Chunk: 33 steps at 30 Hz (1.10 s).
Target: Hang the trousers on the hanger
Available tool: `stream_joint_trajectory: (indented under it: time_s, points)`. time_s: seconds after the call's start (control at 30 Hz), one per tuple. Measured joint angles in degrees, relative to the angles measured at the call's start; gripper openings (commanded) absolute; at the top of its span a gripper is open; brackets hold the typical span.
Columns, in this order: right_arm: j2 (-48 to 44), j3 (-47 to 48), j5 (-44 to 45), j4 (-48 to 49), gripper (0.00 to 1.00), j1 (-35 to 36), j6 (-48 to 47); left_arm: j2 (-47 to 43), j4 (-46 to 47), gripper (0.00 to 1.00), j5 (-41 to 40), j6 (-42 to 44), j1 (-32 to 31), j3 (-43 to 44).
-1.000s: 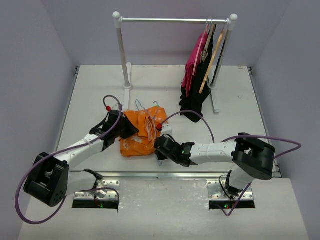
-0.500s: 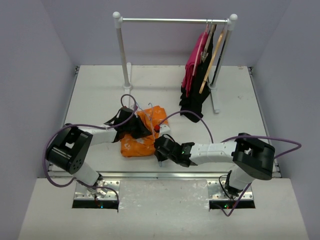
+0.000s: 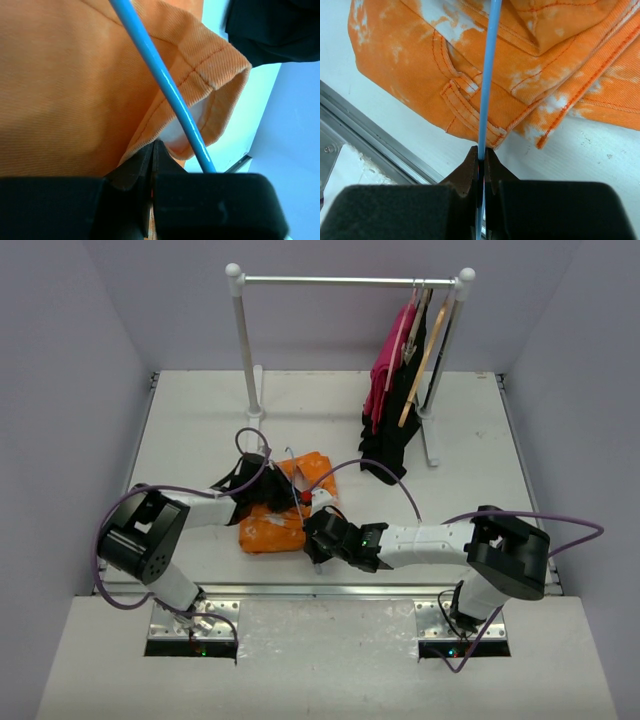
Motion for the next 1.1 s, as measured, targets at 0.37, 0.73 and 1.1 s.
stream_joint_trajectory:
  time_s: [0.37, 0.73, 1.1]
  points:
    - [0.15, 0.64, 3.31, -2.38, 0.00, 0.51, 3.83, -19.59, -12.88, 0.55, -7.87, 4.11, 4.03, -3.48]
    - [5.22, 5.87, 4.54, -4.12, 0.00, 0.80, 5.11, -23.28, -7.14, 0.54, 1.27, 5.61, 4.85, -10.05]
    - [9.58, 11.23, 4.74, -5.17, 0.00, 2.52, 2.77, -24.08, -1.69, 0.38, 5.19, 6.30, 4.95, -10.13]
